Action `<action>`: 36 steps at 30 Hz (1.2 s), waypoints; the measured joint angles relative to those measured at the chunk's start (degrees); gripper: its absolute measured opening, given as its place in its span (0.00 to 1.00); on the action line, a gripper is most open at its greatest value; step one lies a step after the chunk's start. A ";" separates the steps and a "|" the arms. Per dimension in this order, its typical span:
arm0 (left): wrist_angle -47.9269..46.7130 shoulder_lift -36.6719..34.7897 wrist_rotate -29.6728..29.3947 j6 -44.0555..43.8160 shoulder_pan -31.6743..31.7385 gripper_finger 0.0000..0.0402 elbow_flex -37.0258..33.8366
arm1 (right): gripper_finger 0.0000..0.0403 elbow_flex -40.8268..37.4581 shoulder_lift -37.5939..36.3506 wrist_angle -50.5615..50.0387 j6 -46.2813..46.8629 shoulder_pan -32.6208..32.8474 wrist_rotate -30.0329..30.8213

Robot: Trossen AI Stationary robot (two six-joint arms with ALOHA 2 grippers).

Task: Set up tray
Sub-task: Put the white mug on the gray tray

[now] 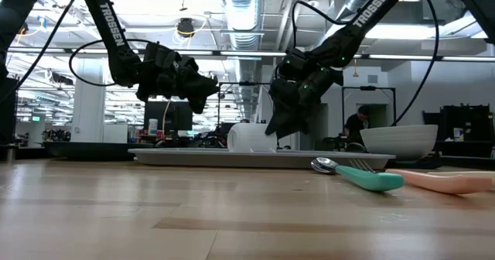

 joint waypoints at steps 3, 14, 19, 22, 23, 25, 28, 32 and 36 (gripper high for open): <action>0.01 0.00 -0.01 0.00 0.00 0.23 0.00 | 0.25 0.00 0.00 -0.02 -0.02 0.00 -1.17; 0.01 0.00 0.01 0.00 -0.01 0.23 0.00 | 0.03 2.00 -0.07 -1.02 -0.05 -0.37 -4.11; 0.01 0.00 0.01 -0.02 -0.02 0.23 0.00 | 0.02 5.26 -0.07 -5.55 -1.10 -0.25 -4.13; 0.01 0.00 0.01 -0.07 -0.02 0.23 0.00 | 0.02 8.28 -0.09 -10.23 -2.00 0.09 -4.12; 0.01 0.00 0.01 -0.07 -0.02 0.23 0.00 | 0.02 9.46 -0.09 -12.47 -2.59 0.13 -4.13; 0.01 0.00 0.01 -0.07 -0.02 0.23 0.00 | 0.01 12.25 -0.09 -17.60 -3.60 0.50 -3.88; 0.01 0.00 -0.16 -0.09 -0.02 0.23 0.00 | 0.01 16.90 -0.11 -26.50 -5.42 0.80 -3.56; 0.01 0.00 -0.89 -0.09 -0.12 0.23 0.00 | 0.01 22.87 -0.11 -37.89 -7.59 1.90 2.82; 0.01 0.00 -1.14 -0.09 -0.45 0.23 0.00 | 0.01 26.96 -0.11 -47.04 -8.51 3.23 10.48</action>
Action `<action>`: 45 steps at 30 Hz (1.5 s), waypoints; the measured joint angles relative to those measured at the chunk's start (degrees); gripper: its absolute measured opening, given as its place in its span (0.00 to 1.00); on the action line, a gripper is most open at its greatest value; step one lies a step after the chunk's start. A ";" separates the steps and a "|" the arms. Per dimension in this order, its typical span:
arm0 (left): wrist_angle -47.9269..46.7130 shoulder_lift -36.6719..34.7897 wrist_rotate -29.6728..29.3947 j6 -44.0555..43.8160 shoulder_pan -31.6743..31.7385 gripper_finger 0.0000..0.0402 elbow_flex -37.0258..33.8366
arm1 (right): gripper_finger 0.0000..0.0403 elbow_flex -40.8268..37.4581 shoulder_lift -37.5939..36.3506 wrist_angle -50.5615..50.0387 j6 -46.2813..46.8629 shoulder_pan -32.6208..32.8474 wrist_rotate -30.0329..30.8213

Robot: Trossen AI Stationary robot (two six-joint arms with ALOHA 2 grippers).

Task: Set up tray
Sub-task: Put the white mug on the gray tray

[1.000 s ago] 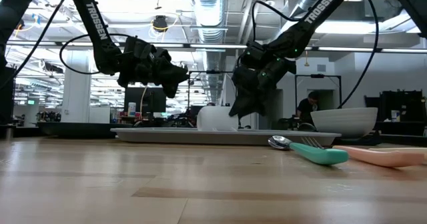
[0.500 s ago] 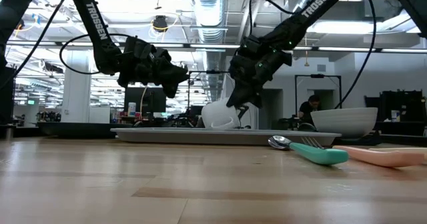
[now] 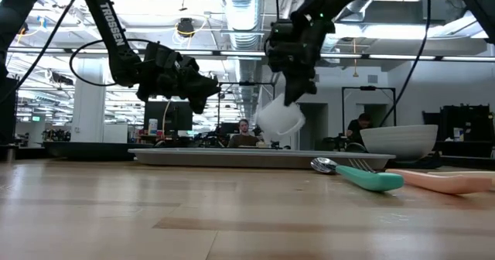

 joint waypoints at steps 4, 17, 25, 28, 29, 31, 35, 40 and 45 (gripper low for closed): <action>0.00 0.00 -0.08 0.00 -0.64 0.23 0.00 | 0.01 1.34 0.00 -4.13 -0.23 1.52 3.28; 2.76 0.02 -1.62 -1.21 -2.45 0.23 0.00 | 0.00 1.34 0.39 -5.79 -3.62 6.31 9.34; 6.61 0.02 -1.63 -4.60 -3.16 0.23 0.00 | 0.00 1.36 1.25 -5.53 -6.51 9.14 14.93; 6.84 0.02 -1.63 -5.17 -3.24 0.23 0.00 | 0.00 1.37 1.29 -5.53 -10.20 10.19 17.00; 6.82 0.02 -1.61 -5.27 -3.26 0.23 0.00 | 0.00 1.37 1.29 -5.39 -11.27 10.55 18.05; 6.84 0.02 -1.61 -5.76 -3.29 0.23 0.00 | 0.00 1.37 1.28 -5.62 -13.01 11.16 20.56; 6.84 0.02 -1.59 -6.18 -3.29 0.23 0.00 | 0.00 1.37 1.28 -8.12 -14.90 12.03 24.04; 6.84 0.02 -1.56 -6.25 -3.36 0.23 0.00 | 0.00 1.34 1.27 -11.88 -15.05 13.03 25.13; 6.84 0.02 -1.59 -6.27 -3.79 0.23 0.00 | 0.00 1.34 1.27 -14.86 -15.77 14.03 24.97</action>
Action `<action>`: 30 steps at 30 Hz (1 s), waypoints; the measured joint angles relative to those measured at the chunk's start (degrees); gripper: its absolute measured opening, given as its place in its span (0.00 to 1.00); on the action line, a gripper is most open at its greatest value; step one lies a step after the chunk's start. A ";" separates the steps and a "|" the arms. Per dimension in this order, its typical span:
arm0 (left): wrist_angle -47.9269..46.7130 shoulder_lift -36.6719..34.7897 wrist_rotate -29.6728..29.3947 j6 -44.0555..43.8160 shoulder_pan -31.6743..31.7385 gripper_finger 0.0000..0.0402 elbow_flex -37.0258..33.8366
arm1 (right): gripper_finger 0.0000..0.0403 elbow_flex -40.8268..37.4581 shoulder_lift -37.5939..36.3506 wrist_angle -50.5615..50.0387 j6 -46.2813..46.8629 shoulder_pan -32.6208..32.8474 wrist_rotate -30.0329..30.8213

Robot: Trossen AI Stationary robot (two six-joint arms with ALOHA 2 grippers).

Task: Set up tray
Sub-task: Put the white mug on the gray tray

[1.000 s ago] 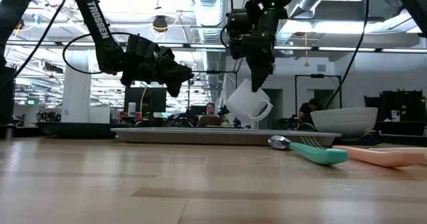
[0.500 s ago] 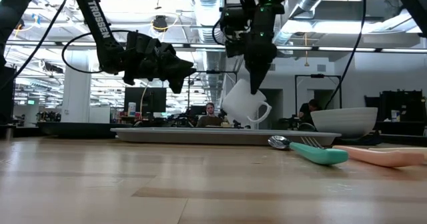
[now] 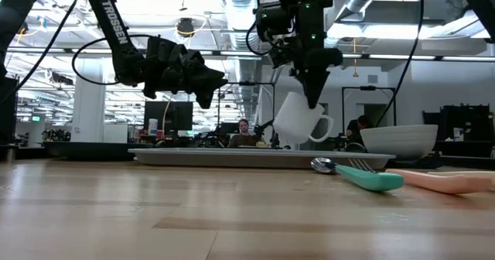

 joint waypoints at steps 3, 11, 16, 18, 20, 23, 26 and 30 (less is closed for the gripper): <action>-0.01 0.00 0.02 0.00 -0.39 0.23 0.00 | 0.00 0.00 -0.01 -0.59 -1.52 0.88 -0.01; -0.01 0.00 0.02 0.00 -0.96 0.23 0.00 | 0.00 -0.02 0.01 -0.56 -2.75 3.48 -0.12; -0.02 0.00 0.02 0.00 -0.96 0.23 0.00 | 0.00 -0.02 0.02 0.09 -1.67 4.23 -0.11; 0.00 0.00 0.02 0.00 -0.96 0.23 0.00 | 0.00 -0.02 0.00 0.07 0.82 4.22 -0.15; 0.00 0.00 0.01 0.00 -0.96 0.23 0.00 | 0.00 0.11 0.84 0.00 3.25 4.09 -0.13; -0.01 0.00 -0.06 0.00 -1.06 0.23 0.00 | 0.00 -0.02 2.54 -1.67 5.71 3.47 -0.18; 0.00 0.00 -0.23 -0.23 -1.24 0.23 0.00 | 0.00 0.13 4.97 -1.15 6.28 3.06 -0.09; 0.00 0.00 -0.07 -0.39 -1.50 0.23 0.00 | 0.00 2.11 7.94 -2.70 5.82 2.98 0.21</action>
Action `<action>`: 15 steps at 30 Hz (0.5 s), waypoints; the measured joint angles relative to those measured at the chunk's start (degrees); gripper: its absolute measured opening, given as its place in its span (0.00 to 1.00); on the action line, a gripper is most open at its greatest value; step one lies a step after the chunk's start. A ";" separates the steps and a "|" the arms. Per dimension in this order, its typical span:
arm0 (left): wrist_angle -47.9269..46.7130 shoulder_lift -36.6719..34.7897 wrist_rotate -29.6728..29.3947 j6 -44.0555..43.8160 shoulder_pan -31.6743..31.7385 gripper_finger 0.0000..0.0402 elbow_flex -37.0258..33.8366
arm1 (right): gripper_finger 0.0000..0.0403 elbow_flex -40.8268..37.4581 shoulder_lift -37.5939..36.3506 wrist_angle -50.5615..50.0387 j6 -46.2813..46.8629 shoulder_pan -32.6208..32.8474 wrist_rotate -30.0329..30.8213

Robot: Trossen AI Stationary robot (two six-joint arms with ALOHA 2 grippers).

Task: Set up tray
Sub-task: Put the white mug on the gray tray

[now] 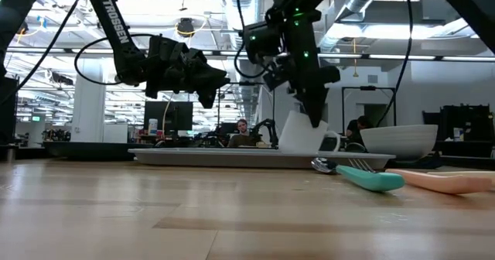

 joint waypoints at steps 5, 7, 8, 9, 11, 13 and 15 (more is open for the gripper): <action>-0.01 0.00 0.02 -0.02 -0.03 0.23 0.00 | 0.01 3.72 1.54 -1.88 -0.70 0.00 -0.36; -0.01 0.00 0.03 -0.01 -0.03 0.23 0.00 | 0.02 4.93 1.41 -1.79 -1.03 0.00 -0.45; 0.00 0.00 0.04 0.00 -0.03 0.23 0.00 | 0.03 5.47 1.42 -1.81 -1.03 0.00 -0.48; 0.00 0.00 0.04 0.00 -0.03 0.23 0.00 | 0.04 6.04 1.48 -1.92 -0.77 0.00 -0.49; 0.00 0.00 0.04 0.00 -0.03 0.23 0.00 | 0.07 7.31 1.50 -1.89 -0.61 0.00 -0.49; 0.00 0.00 0.04 0.00 -0.03 0.23 0.00 | 0.11 8.33 1.48 -1.93 -0.63 0.07 -0.45; -0.02 0.00 0.04 0.00 -0.03 0.23 0.00 | 0.15 9.02 1.48 -1.89 -0.67 0.09 -0.50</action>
